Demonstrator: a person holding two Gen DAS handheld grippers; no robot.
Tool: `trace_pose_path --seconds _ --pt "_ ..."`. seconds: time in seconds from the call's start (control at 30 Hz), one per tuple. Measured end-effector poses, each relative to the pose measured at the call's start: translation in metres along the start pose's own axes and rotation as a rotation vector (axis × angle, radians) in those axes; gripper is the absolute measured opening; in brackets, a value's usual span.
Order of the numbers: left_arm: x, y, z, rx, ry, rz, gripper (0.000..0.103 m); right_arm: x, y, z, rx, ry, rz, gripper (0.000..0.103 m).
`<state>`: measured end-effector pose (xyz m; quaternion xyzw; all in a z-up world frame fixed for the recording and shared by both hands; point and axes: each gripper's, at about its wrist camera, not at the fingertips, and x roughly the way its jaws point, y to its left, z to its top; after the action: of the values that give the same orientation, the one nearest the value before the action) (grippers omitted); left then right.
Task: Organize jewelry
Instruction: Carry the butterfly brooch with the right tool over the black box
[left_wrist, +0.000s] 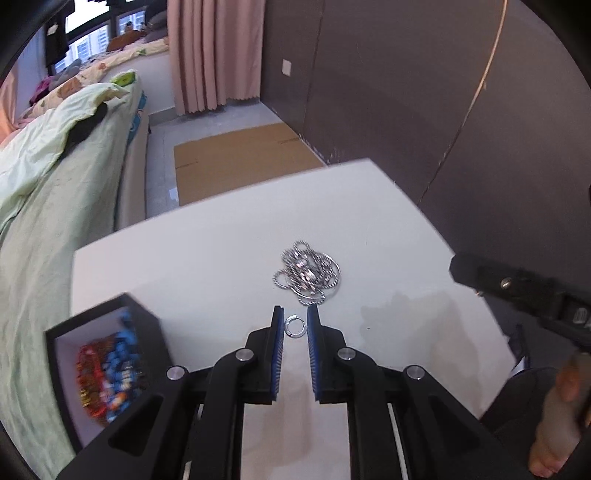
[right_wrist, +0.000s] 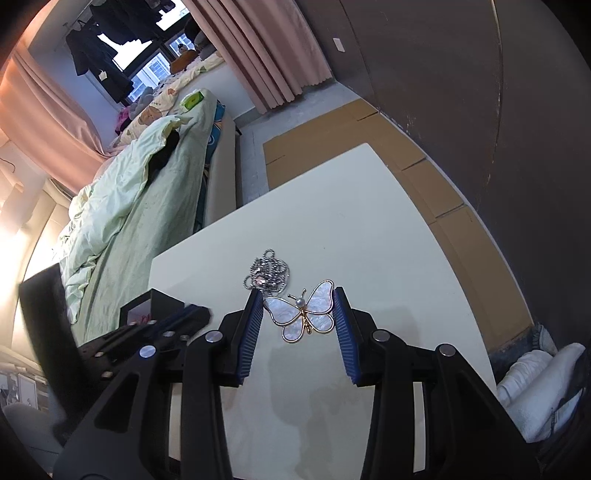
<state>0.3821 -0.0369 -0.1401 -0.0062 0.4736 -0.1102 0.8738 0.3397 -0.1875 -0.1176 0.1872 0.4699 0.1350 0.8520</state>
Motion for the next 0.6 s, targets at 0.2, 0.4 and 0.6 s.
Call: trace_pose_path --seconds 0.2,0.4,0.6 --pt "-0.033 0.022 -0.002 -0.06 -0.04 -0.005 0.01 -0.009 0.027 -0.007 -0.038 -0.018 0.023 0.04" --pt "-0.06 0.057 -0.009 -0.115 -0.072 0.0 0.01 -0.014 0.061 -0.019 -0.093 -0.028 0.062 0.039" --pt "-0.077 0.101 -0.022 -0.19 -0.066 0.014 0.011 -0.013 0.077 -0.025 -0.119 -0.024 0.06 0.039"
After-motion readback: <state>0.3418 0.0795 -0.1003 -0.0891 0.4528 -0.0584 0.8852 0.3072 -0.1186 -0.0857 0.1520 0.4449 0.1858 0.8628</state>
